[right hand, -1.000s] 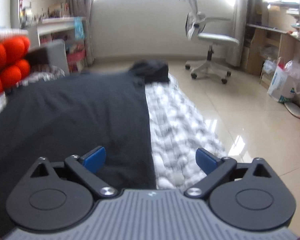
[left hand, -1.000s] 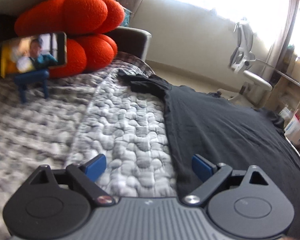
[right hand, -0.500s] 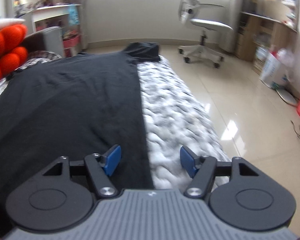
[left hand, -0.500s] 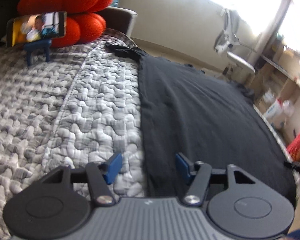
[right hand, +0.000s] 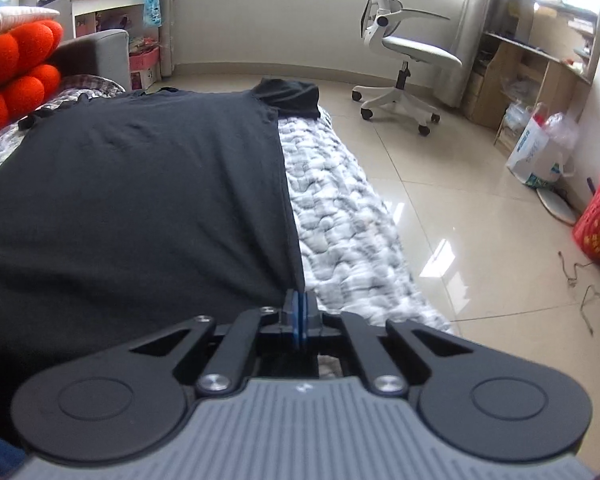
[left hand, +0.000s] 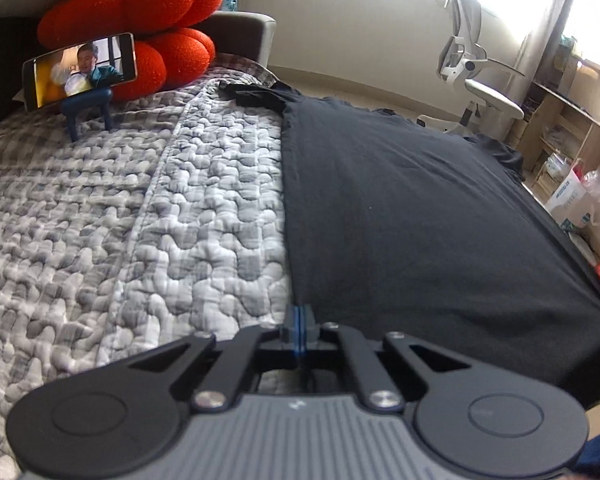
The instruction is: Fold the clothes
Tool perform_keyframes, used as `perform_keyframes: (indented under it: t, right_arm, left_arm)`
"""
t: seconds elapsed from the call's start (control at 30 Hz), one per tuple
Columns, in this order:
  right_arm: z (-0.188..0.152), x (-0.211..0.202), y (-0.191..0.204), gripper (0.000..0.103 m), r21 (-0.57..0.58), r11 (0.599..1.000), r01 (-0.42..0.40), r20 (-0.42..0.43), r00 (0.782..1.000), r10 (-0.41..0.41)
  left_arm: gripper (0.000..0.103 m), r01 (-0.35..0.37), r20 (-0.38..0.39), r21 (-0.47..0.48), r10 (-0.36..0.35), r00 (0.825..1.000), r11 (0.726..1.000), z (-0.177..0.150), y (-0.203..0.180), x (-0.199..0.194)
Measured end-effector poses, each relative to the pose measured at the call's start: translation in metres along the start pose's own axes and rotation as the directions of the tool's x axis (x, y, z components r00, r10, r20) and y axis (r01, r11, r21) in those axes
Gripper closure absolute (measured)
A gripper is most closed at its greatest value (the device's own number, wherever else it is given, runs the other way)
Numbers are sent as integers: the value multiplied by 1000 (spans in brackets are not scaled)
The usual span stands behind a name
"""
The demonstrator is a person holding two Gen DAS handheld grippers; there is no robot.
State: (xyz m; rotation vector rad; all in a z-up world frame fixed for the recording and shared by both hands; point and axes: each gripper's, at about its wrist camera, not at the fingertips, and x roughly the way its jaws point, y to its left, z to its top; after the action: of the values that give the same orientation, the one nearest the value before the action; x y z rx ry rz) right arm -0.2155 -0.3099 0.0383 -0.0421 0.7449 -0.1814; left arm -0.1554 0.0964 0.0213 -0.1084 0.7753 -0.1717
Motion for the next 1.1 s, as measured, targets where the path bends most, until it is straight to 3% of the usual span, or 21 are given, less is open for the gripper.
perform_keyframes:
  t: [0.17,0.33,0.37,0.47,0.6,0.77,0.93,1.1]
  right_arm:
    - [-4,13,12,101,-79,997,26,-37,999,-29]
    - [3,10,14,89,-78,997,10,-71,997,-15]
    - [7,6,18,88,-71,997,-20,-66,998,15]
    - [19,-8,32,66,-54,993,-107,-50,993,105]
    - [35,-26,49,64,-33,974,-224,-25,974,223]
    - [50,-41,86,64,-49,932,-360,-28,933,359]
    - [54,-40,145,64,-87,855,-511,-91,859,504]
    - [58,-33,215,64,-146,778,-611,-183,790,586]
  left_arm:
    - [102,6,3,-5,-6,1000,1000,-2,0,4]
    - [99,48,-18,-100,-50,999,994,-1,16,-5]
    - [98,46,-20,-112,-49,999,993,-2,19,-8]
    - [94,38,-18,-138,-41,999,990,-2,25,-17]
    - [82,33,-10,-167,-35,999,985,-2,35,-30]
    - [80,-18,-30,-191,13,999,981,4,55,-44]
    - [79,-49,-20,-224,46,999,973,14,85,-61]
    - [77,-76,-23,-222,72,997,972,19,106,-71]
